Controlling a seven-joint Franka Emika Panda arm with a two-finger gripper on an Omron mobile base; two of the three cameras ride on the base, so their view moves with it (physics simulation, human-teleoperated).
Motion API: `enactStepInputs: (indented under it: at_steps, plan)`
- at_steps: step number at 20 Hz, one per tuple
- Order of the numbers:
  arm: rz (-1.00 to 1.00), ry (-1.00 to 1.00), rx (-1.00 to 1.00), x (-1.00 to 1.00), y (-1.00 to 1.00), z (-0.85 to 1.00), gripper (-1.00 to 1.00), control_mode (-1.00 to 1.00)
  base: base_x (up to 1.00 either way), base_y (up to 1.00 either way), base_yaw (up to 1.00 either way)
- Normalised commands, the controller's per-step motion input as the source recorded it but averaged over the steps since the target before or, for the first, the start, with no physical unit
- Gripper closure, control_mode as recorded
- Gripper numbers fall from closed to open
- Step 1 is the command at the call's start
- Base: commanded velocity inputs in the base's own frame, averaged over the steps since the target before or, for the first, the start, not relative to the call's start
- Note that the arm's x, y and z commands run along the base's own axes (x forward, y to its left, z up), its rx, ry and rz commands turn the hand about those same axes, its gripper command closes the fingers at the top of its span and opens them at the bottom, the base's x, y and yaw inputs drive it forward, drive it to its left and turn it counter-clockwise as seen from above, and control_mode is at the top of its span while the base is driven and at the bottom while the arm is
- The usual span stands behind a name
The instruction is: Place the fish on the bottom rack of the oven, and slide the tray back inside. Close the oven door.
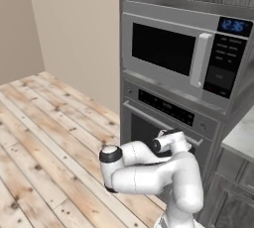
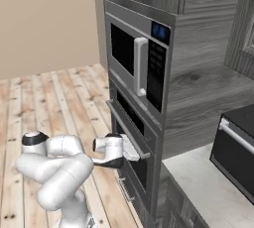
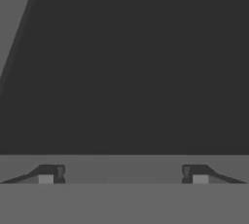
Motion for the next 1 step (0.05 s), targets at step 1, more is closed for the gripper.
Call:
enactStepInputs:
  at_steps: [1]
  plan:
    - [0.0,0.0,0.0,0.0,0.0,0.0,-1.0,-1.0,0.0,0.0,0.0]
